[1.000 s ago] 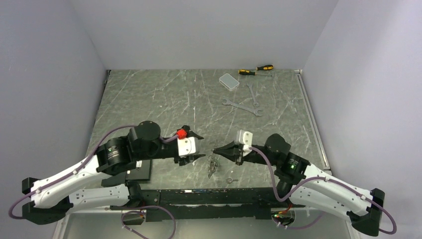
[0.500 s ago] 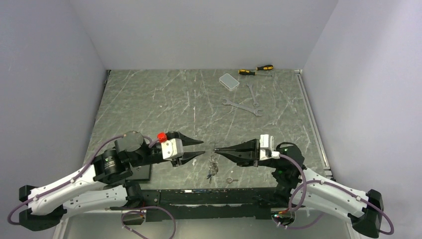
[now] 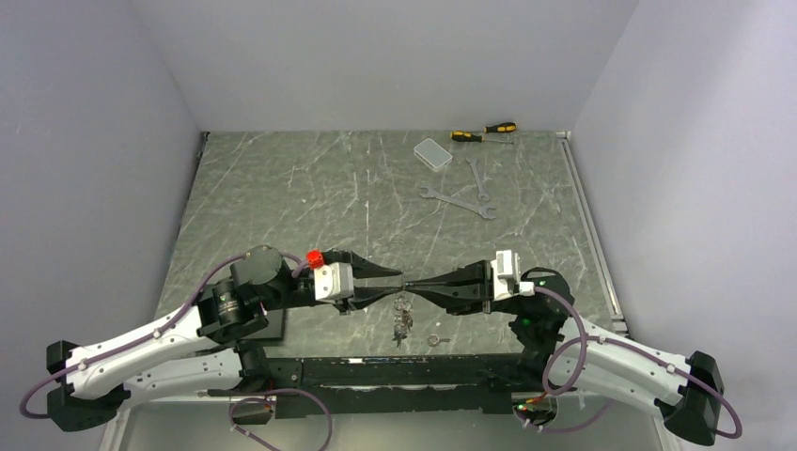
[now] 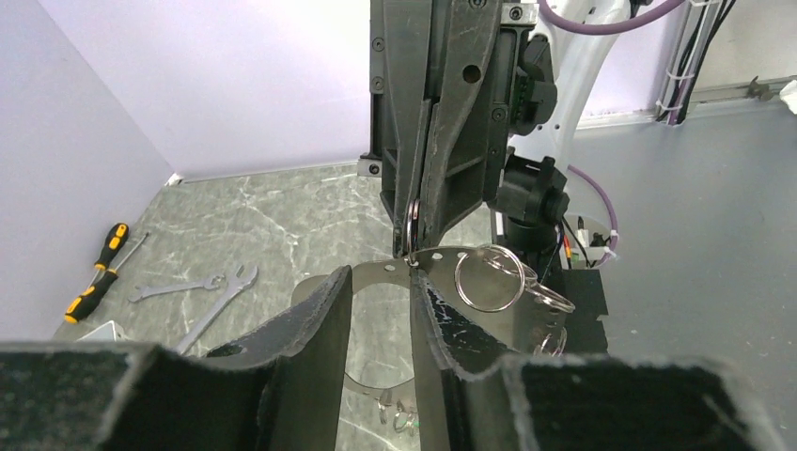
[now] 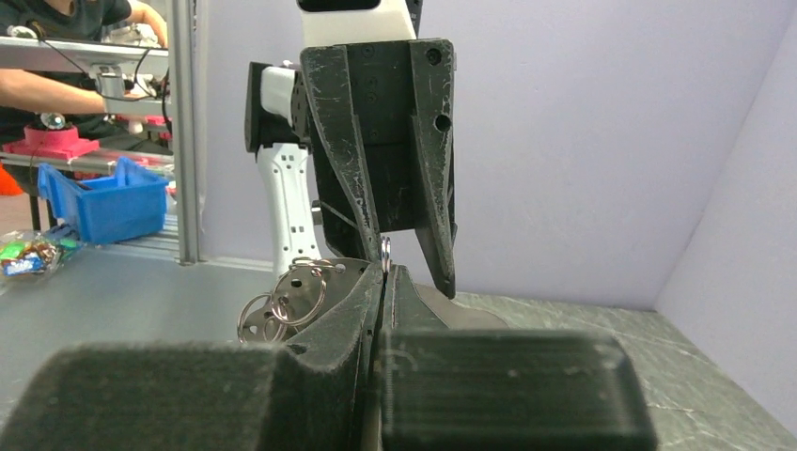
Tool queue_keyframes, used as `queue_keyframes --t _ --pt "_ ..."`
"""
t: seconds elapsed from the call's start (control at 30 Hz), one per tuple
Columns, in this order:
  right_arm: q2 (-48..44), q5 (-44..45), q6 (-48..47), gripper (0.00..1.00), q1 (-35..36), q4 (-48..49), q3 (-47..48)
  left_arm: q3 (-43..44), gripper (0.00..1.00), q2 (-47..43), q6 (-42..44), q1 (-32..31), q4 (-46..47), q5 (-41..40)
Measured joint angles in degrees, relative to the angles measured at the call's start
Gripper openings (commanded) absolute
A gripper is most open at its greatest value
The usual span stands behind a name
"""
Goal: Put the keys on the keyring
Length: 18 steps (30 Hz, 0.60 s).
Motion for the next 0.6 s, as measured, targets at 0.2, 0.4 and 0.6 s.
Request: queue_keyframes --t 0.2,0.4,0.6 --pt "0.1 0.0 0.7 0.00 0.0 0.7 0.0 -0.2 0.30 0.1 -0.3 0.0 2.1 1.7" --pt "0.8 0.0 1.3 0.00 0.0 2.1 0.0 -0.5 0.29 0.6 -0.8 0.0 4.0 2.7" --pt "0.9 0.0 1.4 0.00 0.0 1.9 0.2 -0.6 0.30 0.6 -1.0 0.2 4.3 3.3"
